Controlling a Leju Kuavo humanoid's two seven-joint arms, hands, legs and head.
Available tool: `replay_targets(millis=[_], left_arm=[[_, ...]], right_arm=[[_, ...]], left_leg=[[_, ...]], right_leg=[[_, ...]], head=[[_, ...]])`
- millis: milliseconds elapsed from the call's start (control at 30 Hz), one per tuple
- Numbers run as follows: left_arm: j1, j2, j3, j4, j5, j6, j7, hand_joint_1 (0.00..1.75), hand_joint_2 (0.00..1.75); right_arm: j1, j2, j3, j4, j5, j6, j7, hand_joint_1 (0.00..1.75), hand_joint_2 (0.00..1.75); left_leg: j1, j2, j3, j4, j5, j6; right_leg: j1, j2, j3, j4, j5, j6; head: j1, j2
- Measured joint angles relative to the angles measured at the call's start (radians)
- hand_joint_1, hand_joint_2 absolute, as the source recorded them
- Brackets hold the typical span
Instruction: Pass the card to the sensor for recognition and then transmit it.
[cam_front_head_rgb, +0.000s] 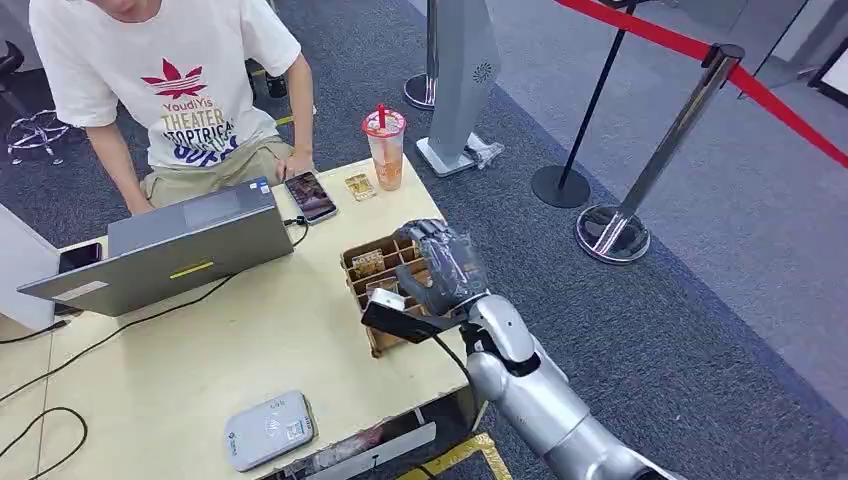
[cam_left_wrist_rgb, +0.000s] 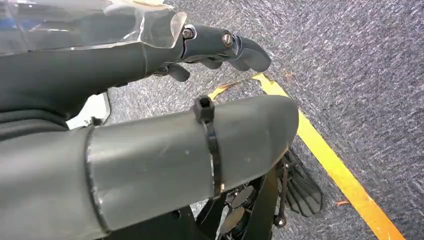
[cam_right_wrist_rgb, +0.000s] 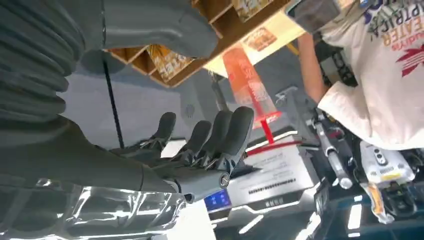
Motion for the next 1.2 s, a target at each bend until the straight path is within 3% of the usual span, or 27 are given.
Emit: replay_targets(millis=[67,367,767,1000,1200], left_arm=[[0.0,0.001,0.0,0.0,0.0,0.0,0.0,0.0,0.0],[0.0,0.004,-0.004,0.0,0.0,0.001,0.0,0.0,0.0],[-0.001,-0.003,-0.005,0.0,0.005,0.032,-0.02,0.0,0.0],[-0.001,-0.006,-0.005,0.0,0.008,0.032,-0.021,0.0,0.0],[-0.001,-0.007,-0.006,0.0,0.013,0.032,-0.023,0.0,0.0]], right_arm=[[0.001,0.0,0.0,0.002,-0.03,0.011,-0.01,0.93,1.75],[0.012,0.0,-0.004,0.005,-0.057,0.031,-0.026,0.86,1.75],[0.052,-0.001,-0.005,-0.016,0.036,0.06,0.018,0.94,1.75],[0.07,-0.006,-0.005,-0.028,0.08,0.08,0.037,0.84,1.75],[0.082,-0.013,-0.004,-0.035,0.102,0.089,0.043,0.87,1.75]], left_leg=[[0.0,0.0,0.0,0.0,0.0,0.0],[0.0,0.0,0.0,0.0,0.0,0.0],[0.0,0.0,0.0,0.0,0.0,0.0],[0.0,0.0,0.0,0.0,0.0,0.0],[0.0,0.0,0.0,0.0,0.0,0.0]], right_leg=[[0.0,0.0,0.0,0.0,0.0,0.0],[0.0,0.0,0.0,0.0,0.0,0.0],[0.0,0.0,0.0,0.0,0.0,0.0],[0.0,0.0,0.0,0.0,0.0,0.0],[0.0,0.0,0.0,0.0,0.0,0.0]], head=[[0.0,0.0],[0.0,0.0],[0.0,0.0],[0.0,0.0],[0.0,0.0]])
